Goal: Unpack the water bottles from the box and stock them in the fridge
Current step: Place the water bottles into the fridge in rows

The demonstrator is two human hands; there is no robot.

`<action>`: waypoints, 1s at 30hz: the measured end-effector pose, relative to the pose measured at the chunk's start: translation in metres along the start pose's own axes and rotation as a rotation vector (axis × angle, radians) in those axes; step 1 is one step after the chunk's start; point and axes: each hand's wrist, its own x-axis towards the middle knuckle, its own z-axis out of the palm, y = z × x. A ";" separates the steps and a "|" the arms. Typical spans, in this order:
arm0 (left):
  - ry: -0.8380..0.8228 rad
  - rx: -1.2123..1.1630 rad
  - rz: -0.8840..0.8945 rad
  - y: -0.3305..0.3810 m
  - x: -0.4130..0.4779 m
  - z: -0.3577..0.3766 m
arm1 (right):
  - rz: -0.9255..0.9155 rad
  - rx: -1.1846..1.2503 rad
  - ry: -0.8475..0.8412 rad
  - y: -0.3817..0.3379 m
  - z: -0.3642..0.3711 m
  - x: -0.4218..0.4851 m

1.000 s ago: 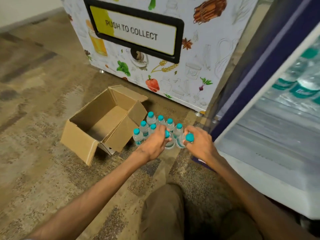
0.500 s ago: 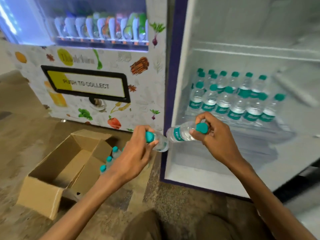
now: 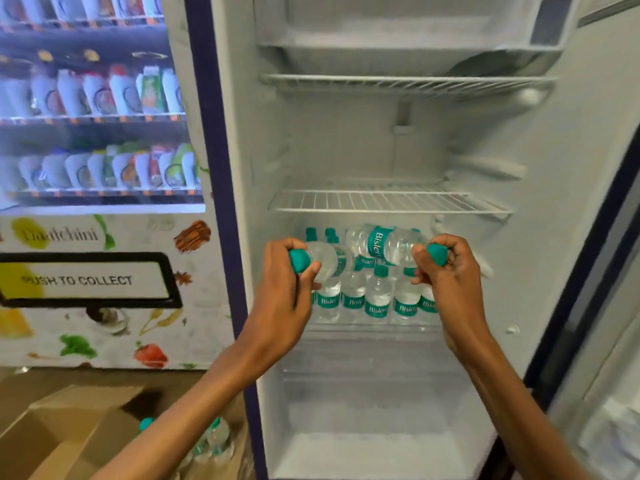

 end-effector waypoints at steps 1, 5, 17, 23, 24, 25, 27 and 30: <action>-0.009 -0.031 -0.022 -0.007 0.012 0.010 | 0.026 -0.004 0.023 0.007 -0.001 0.009; -0.047 -0.047 -0.070 -0.039 0.057 0.047 | 0.072 -0.051 0.085 0.036 0.000 0.045; -0.200 0.341 -0.089 -0.109 0.114 0.116 | 0.137 -0.556 -0.151 0.105 0.014 0.148; -0.276 0.390 -0.264 -0.138 0.148 0.138 | 0.087 -0.850 -0.423 0.137 0.032 0.181; -0.304 0.412 -0.291 -0.144 0.154 0.141 | 0.075 -0.881 -0.459 0.141 0.036 0.187; -0.327 0.420 -0.326 -0.148 0.158 0.145 | 0.072 -0.906 -0.490 0.146 0.039 0.193; -0.378 0.456 -0.391 -0.155 0.165 0.155 | 0.077 -0.950 -0.542 0.154 0.046 0.203; -0.465 0.569 -0.396 -0.167 0.169 0.170 | 0.085 -1.012 -0.614 0.163 0.052 0.214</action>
